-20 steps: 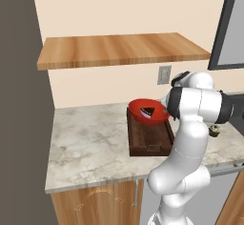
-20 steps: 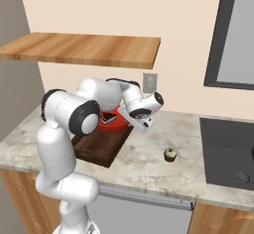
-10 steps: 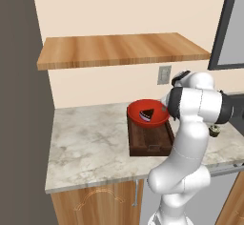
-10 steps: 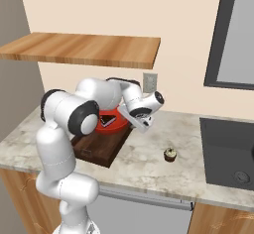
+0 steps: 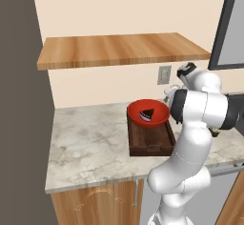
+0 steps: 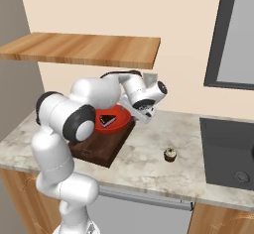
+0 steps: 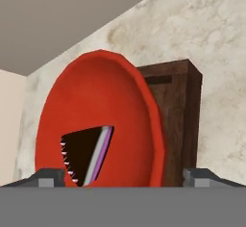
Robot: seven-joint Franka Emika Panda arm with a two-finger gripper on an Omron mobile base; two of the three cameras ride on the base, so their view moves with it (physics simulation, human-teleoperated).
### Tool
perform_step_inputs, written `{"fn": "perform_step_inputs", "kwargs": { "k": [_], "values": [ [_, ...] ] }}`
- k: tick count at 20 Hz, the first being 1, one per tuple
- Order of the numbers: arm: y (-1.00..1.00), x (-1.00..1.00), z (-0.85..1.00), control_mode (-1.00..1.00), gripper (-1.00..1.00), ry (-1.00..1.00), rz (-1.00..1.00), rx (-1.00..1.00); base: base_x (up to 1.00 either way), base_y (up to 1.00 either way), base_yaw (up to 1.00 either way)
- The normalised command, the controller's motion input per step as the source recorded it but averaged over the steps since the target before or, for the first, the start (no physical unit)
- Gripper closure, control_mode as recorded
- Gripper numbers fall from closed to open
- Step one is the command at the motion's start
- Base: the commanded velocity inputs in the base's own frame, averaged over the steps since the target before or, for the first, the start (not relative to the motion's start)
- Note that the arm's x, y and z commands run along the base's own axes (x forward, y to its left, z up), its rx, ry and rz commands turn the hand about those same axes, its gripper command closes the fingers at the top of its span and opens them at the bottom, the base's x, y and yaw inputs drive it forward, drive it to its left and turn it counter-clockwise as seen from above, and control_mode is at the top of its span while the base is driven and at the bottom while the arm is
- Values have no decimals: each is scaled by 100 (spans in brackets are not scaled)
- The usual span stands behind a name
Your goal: Place the bowl with cake and the cupcake onto the tray.
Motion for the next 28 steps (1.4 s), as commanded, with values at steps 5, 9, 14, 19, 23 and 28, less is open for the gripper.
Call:
{"fn": "perform_step_inputs", "kwargs": {
  "k": [5,9,14,19,23,28],
  "values": [
    [-57,-35,28,-100,-100,-4,5,0,0,0,0],
    [-59,-43,20,-100,-100,1,3,-2,0,0,0],
    [-32,-42,22,-100,-100,11,5,-17,0,0,0],
    [-12,-37,7,-100,-100,14,0,-20,0,0,0],
    [-20,-9,-8,-100,-100,8,0,-15,0,0,0],
    [-36,0,-21,-100,-100,5,-1,-17,0,0,0]
  ]
}}
